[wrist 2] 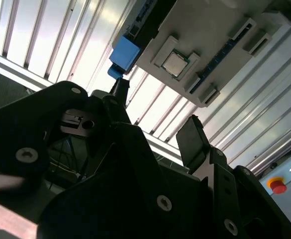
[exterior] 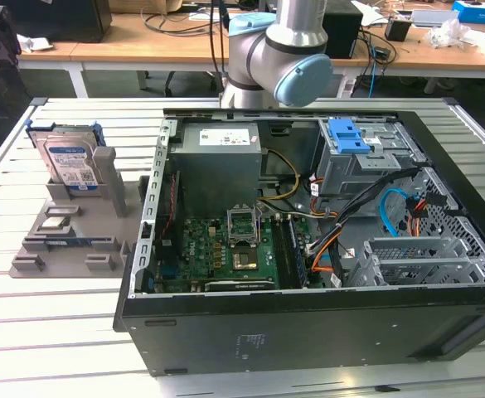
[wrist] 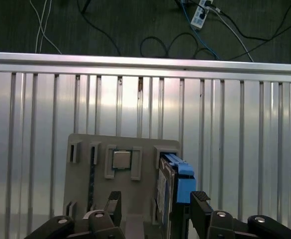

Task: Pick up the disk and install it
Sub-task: 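Pick up the disk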

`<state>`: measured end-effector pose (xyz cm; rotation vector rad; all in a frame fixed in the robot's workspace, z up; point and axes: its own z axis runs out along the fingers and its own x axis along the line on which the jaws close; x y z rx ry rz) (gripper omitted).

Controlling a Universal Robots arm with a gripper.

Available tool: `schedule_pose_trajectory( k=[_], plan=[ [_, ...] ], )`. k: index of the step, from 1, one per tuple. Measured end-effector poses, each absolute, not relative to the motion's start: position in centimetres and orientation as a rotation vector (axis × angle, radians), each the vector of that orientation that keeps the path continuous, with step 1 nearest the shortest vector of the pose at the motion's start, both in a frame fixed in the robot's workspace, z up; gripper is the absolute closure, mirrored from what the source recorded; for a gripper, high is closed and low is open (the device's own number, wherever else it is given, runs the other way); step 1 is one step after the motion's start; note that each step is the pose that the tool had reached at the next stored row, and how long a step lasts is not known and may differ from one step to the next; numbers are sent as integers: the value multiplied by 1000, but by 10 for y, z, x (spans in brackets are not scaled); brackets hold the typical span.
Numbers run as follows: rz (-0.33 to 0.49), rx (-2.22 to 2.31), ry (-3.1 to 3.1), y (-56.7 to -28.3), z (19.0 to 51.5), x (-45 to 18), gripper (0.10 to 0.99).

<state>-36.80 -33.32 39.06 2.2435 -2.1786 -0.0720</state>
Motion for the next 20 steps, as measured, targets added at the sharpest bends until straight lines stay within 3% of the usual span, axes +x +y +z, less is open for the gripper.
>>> schedule_pose_trajectory(
  k=[20],
  plan=[
    [-72, 2243, -2179, -332, 386, -366, 427]
  ],
)
